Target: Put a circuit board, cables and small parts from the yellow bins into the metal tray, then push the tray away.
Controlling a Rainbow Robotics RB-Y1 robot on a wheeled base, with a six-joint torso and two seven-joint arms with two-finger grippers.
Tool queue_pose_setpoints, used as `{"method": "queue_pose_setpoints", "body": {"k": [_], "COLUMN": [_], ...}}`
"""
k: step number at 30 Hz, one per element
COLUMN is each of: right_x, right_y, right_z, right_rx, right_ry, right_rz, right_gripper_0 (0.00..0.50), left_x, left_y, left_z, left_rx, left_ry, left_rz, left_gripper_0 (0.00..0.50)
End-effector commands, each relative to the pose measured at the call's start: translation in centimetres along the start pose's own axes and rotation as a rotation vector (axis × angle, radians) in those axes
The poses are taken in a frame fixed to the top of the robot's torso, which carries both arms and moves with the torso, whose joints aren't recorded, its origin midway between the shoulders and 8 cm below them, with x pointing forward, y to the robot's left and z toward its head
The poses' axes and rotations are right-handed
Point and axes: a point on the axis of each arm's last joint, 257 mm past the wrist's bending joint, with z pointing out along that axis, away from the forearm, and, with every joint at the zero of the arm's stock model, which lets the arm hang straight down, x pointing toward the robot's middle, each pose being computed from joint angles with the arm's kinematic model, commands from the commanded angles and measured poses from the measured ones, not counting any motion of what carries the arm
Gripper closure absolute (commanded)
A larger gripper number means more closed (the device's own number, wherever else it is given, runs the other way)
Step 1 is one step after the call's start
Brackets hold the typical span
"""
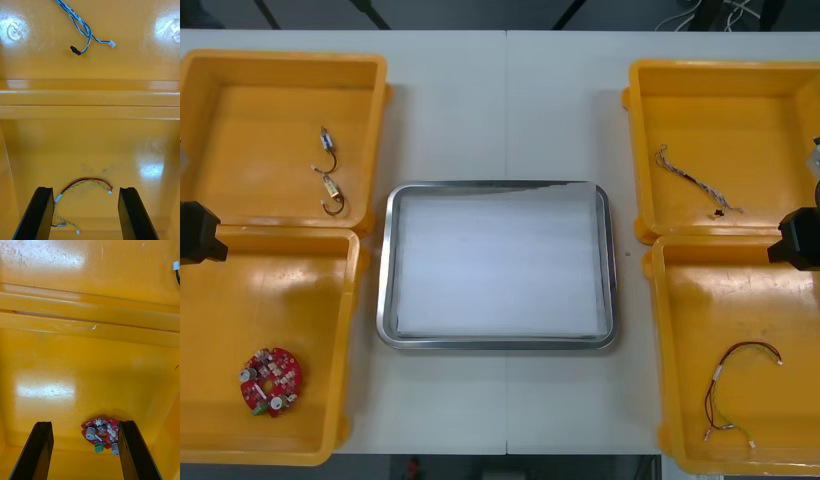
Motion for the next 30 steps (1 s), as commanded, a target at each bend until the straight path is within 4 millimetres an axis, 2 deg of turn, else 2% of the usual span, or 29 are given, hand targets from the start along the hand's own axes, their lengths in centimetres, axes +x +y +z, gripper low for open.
{"method": "queue_pose_setpoints", "body": {"k": [1, 30], "right_x": [-0.52, -0.52], "right_y": [-0.38, -0.38], "right_z": [-0.45, -0.45], "right_rx": [-0.001, -0.001], "right_ry": [-0.022, -0.022], "right_rz": [0.004, 0.004], "right_gripper_0": [0.0, 0.0], "left_x": [-1.38, -1.38], "left_y": [1.49, 1.49], "left_z": [-1.73, -1.73], "left_rx": [-0.049, -0.049], "left_ry": [-0.048, -0.048], "left_rz": [0.06, 0.06], "left_gripper_0": [0.0, 0.0]}}
